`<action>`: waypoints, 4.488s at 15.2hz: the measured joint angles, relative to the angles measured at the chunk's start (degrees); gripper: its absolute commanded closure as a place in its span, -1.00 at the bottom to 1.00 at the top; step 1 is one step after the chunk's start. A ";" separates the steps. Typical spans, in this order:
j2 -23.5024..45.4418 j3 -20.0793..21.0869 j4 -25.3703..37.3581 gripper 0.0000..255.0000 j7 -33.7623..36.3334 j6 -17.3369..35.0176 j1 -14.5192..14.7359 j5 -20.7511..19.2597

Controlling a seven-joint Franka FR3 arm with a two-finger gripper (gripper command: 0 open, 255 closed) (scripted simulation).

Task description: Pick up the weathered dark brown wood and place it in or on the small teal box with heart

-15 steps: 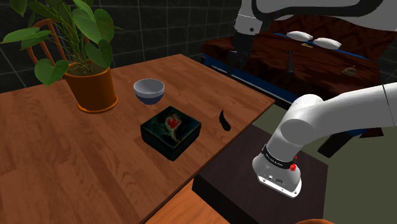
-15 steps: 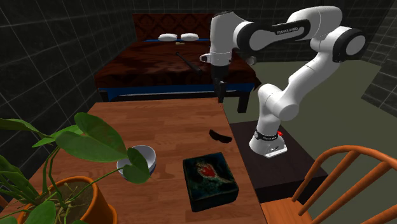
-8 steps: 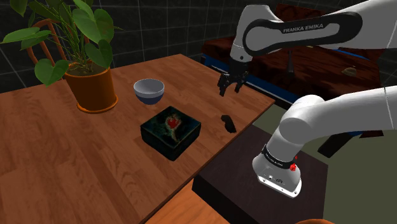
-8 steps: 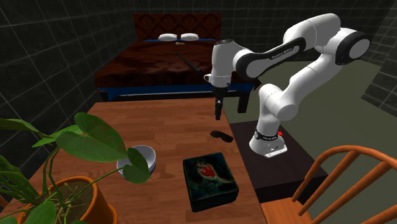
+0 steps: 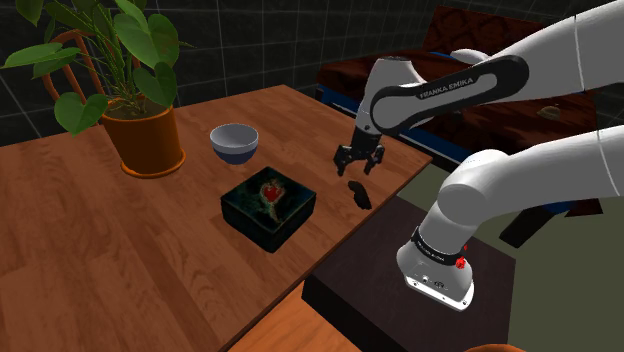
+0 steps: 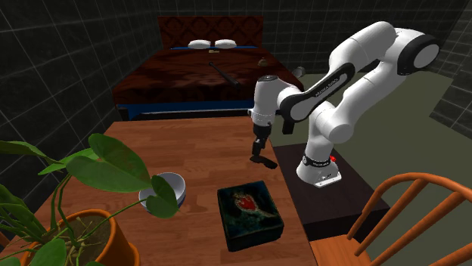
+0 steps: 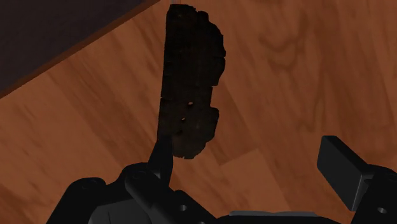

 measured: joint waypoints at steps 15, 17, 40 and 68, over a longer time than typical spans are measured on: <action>6.25 0.63 -2.33 1.00 0.14 8.76 0.55 1.22; 6.25 0.63 -2.33 1.00 0.14 8.76 0.55 1.22; 17.76 1.54 1.60 -1.00 4.20 7.86 -6.50 -3.98; 6.12 0.60 6.47 1.00 4.13 -8.60 -6.40 -4.47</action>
